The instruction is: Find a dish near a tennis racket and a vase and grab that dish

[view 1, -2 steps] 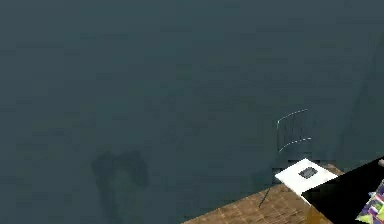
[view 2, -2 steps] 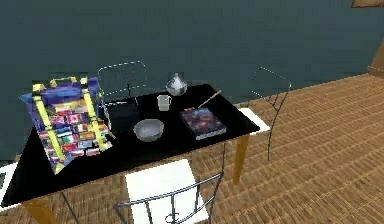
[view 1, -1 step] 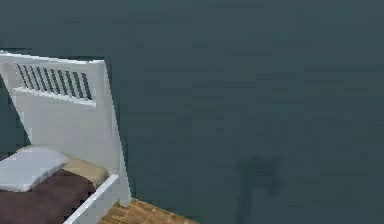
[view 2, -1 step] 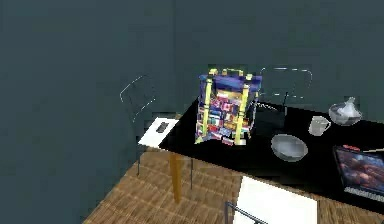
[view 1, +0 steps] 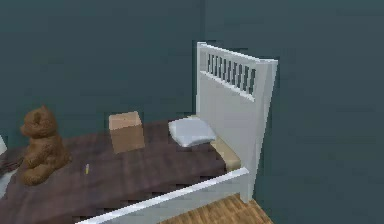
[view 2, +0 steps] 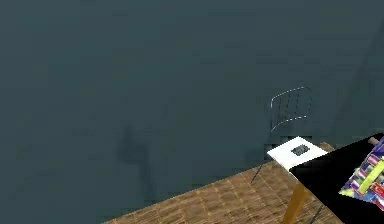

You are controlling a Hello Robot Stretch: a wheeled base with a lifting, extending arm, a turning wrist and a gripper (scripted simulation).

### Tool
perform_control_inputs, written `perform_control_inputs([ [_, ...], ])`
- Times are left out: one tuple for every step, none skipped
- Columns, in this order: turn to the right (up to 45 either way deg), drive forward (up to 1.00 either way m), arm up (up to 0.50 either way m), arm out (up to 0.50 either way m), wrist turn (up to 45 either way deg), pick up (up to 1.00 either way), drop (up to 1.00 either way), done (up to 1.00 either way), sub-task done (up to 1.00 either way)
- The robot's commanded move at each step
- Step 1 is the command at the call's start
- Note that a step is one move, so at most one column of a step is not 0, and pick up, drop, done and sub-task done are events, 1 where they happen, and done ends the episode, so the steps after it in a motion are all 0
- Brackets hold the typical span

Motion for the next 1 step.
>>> perform_control_inputs([
  [-12.0, 0.0, 0.0, 0.0, 0.0, 0.0, 0.0, 0.0, 0.0],
])
